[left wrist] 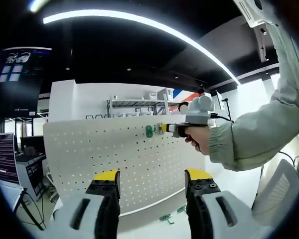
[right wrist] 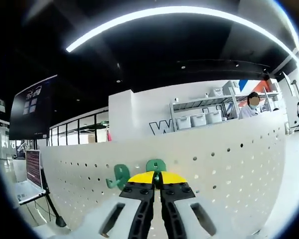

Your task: Insert the hook assembly into the mounting plate slot until the hook locks in place.

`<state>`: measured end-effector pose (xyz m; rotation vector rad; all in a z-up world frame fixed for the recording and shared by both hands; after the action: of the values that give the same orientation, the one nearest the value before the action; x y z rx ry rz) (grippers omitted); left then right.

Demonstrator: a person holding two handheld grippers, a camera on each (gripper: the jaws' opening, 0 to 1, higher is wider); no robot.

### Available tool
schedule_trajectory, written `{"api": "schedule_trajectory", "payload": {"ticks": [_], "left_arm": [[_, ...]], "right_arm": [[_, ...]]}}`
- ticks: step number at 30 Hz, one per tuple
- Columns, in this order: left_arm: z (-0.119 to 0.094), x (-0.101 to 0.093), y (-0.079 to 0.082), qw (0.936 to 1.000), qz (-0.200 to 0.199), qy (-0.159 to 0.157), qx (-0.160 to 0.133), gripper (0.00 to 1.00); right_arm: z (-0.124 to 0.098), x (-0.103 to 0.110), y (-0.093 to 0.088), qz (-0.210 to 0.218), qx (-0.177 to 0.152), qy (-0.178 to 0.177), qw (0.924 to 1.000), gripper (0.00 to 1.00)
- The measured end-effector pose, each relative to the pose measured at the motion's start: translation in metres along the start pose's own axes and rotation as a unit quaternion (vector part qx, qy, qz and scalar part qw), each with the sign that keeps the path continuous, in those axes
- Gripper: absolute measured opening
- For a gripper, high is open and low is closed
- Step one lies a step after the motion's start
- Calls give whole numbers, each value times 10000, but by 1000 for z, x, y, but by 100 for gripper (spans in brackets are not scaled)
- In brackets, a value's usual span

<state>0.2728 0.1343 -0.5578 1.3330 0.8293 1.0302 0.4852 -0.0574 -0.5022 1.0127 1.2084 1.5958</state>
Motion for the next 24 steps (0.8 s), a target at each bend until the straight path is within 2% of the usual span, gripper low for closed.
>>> {"api": "schedule_trajectory", "payload": {"ticks": [7, 15, 24], "left_arm": [[3, -1, 0, 10000, 8, -23, -4, 54], [3, 0, -2, 10000, -7, -17, 12, 54], [1, 4, -3, 10000, -39, 43, 12, 54]], "right_arm": [[3, 1, -1, -65, 13, -35, 10000, 1], [4, 2, -3, -395, 64, -151, 9991, 1], [5, 0, -3, -428, 96, -144, 9989, 2]]}}
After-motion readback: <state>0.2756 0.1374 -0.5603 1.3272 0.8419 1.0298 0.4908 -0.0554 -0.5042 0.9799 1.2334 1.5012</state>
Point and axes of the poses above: the point that each gripper's makers call its tool centre point, and the gripper's own axes: z roughly forward along the fingers, x roughly to its left, y roughly out of its top, the point moved 1 cm from there along -z, roughly backward along the fingers, and after that the axes turned 9 degrees about y, right-handed, at the moved point
